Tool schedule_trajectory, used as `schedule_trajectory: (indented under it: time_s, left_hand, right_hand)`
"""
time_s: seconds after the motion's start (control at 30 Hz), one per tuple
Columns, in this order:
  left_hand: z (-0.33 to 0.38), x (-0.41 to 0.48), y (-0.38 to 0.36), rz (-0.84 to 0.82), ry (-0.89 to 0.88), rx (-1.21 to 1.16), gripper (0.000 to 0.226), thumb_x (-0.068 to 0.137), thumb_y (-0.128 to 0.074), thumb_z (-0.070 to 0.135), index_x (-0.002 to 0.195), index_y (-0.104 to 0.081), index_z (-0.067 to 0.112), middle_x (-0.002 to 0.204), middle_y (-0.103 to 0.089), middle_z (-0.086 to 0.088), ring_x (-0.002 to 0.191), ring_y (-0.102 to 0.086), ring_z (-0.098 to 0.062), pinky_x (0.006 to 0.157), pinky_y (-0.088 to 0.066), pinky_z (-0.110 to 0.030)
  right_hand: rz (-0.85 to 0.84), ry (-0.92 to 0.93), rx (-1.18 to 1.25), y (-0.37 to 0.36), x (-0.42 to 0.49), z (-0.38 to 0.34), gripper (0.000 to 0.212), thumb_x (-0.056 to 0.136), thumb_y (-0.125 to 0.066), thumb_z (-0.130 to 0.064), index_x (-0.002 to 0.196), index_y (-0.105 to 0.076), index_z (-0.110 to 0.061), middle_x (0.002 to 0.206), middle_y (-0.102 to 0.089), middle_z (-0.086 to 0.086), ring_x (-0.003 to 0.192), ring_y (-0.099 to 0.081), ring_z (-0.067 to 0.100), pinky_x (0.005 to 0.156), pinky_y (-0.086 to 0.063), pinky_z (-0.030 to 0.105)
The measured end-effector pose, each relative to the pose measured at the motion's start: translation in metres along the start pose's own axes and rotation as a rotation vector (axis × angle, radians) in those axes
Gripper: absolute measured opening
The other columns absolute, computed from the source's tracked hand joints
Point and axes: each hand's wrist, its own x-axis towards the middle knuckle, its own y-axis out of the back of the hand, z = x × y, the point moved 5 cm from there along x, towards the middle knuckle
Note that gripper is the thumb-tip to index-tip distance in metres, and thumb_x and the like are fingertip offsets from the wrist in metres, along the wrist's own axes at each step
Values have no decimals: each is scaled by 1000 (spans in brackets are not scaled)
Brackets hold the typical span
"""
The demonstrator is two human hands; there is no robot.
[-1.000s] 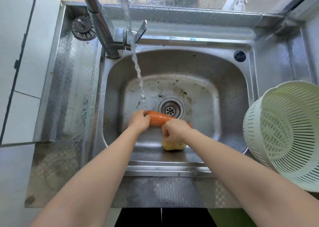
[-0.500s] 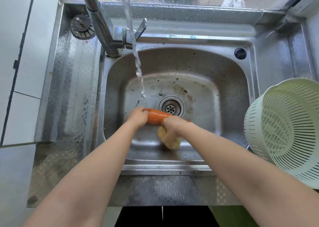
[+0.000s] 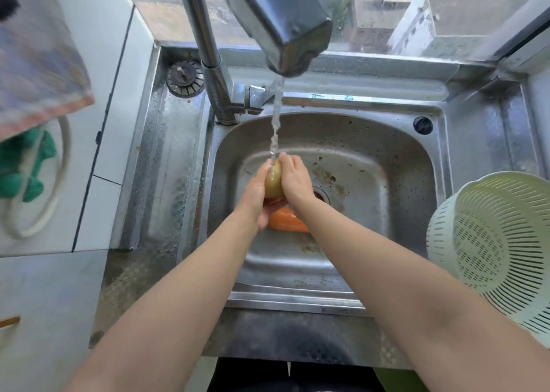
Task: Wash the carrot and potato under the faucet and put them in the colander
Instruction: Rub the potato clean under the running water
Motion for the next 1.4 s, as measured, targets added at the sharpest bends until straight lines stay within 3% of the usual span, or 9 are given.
schedule_trajectory:
  time_s: [0.2, 0.33, 0.47, 0.7, 0.83, 1.0, 1.1, 1.2, 1.4]
  left_hand:
    - [15, -8, 24, 329, -15, 87, 33, 89, -47, 39, 87, -63, 10, 86, -67, -14, 65, -63, -24, 55, -54, -30]
    - [20, -18, 25, 307, -67, 303, 48, 95, -37, 45, 80, -59, 5, 46, -62, -9, 43, -54, -25, 44, -41, -24]
    - [23, -17, 22, 274, -236, 476, 47, 84, -52, 59, 100, -60, 15, 75, -71, -15, 48, -63, -27, 44, -45, -25]
    - [32, -17, 26, 299, -100, 260, 60, 97, -26, 40, 93, -62, -7, 55, -60, -22, 26, -41, -15, 29, -26, -15]
    - [24, -9, 25, 298, -132, 454, 59, 99, -17, 39, 94, -58, -3, 60, -65, -20, 39, -55, -21, 39, -45, -22]
    - [31, -20, 4, 157, -468, 888, 42, 91, -45, 54, 109, -54, 17, 100, -63, -7, 93, -63, -27, 83, -52, -41]
    - [35, -15, 14, 275, -325, 656, 48, 91, -33, 57, 100, -59, 17, 92, -64, -15, 81, -65, -35, 68, -58, -40]
    - [30, -12, 21, 303, -129, 387, 45, 100, -25, 35, 100, -57, 4, 79, -60, -20, 51, -50, -24, 34, -36, -16]
    - [17, -23, 1, 110, -208, 408, 56, 98, -32, 54, 98, -55, 3, 67, -52, -13, 41, -43, -18, 38, -30, -18]
  right_hand:
    - [-62, 348, -204, -17, -30, -30, 19, 90, -61, -27, 95, -69, -11, 106, -60, 6, 106, -56, 24, 96, -44, 37]
    - [-68, 141, -149, -11, -19, -37, 12, 88, -58, -23, 81, -66, -17, 85, -66, 2, 96, -63, 29, 88, -52, 45]
    - [44, -59, 18, -8, -18, -33, 27, 94, -44, -20, 76, -64, -22, 100, -69, 8, 102, -62, 30, 93, -51, 47]
    - [-263, -18, 482, -8, -26, -16, 23, 87, -70, -26, 106, -61, -16, 106, -63, 13, 90, -59, 24, 72, -53, 35]
    - [-45, -158, 408, 1, -20, -19, 20, 94, -56, -21, 76, -65, -16, 75, -59, 5, 70, -54, 20, 60, -46, 28]
    - [155, -145, 218, 11, -20, -20, 38, 99, -40, -25, 70, -65, -26, 103, -70, 14, 96, -64, 29, 90, -54, 43]
    - [-60, 14, 313, 5, -29, -23, 9, 93, -58, -27, 99, -64, -22, 117, -64, 15, 107, -62, 28, 96, -53, 47]
    - [-243, 76, 417, -1, -33, -16, 36, 78, -76, -23, 110, -60, -25, 118, -59, 9, 100, -59, 21, 84, -56, 40]
    - [93, -64, 371, 7, -23, -27, 28, 95, -53, -30, 70, -63, -22, 83, -62, 9, 79, -57, 28, 65, -50, 34]
